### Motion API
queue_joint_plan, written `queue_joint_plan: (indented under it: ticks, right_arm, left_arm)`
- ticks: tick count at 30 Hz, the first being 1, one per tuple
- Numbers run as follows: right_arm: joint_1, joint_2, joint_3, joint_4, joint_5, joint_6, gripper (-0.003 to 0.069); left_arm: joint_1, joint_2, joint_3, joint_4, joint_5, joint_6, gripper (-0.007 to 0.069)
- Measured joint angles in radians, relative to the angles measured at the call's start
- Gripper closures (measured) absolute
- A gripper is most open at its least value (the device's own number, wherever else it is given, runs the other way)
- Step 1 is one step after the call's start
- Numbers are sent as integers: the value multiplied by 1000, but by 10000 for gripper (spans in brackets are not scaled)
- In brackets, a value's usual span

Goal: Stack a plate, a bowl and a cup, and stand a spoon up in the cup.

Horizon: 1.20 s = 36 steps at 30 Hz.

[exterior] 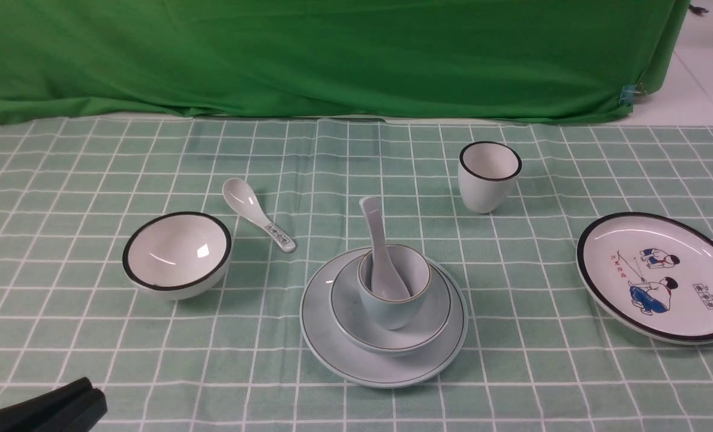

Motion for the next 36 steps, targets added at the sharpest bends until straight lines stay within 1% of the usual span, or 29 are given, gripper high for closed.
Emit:
queue_joint_plan:
  ticks: [7,11,12,13,14,15,17,18,19,20,21,23,26,30,36]
  right_arm:
    - [0,0,0,0,2,0,597]
    - [0,0,0,0,2,0,592]
    - [0,0,0,0,2,0,589]
    - [0,0,0,0,2,0,585]
    - [0,0,0,0,2,0,585]
    - [0,0,0,0,2,0,580]
    - [0,0,0,0,3,0,573]
    - [0,0,0,0,3,0,572]
    - [0,-1,0,0,2,0,567]
    - [0,-1,0,0,2,0,566]
    - [0,-1,0,0,4,0,563]
    - [0,-1,0,0,3,0,559]
    - [0,-1,0,0,3,0,552]
    - [0,-1,0,0,3,1,544]
    - [0,-1,0,0,3,1,532]
  left_arm:
    - [0,0,1,0,-1,0,607]
    - [4,0,18,47,-19,1,607]
    - [25,-6,31,96,-36,-28,607]
    - [58,-20,45,151,-59,-93,607]
    - [65,-23,47,160,-68,-106,607]
    - [115,-45,62,218,-96,-197,607]
    - [210,-72,102,309,-148,-338,607]
    - [218,-72,105,315,-156,-346,607]
    - [267,-77,128,350,-181,-386,607]
    - [273,-78,136,354,-184,-390,607]
    - [316,-78,169,376,-199,-407,607]
    - [347,-78,215,387,-212,-421,607]
    - [354,-78,248,392,-204,-447,607]
    - [358,-78,253,397,-151,-495,607]
    - [358,-78,253,398,-165,-496,607]
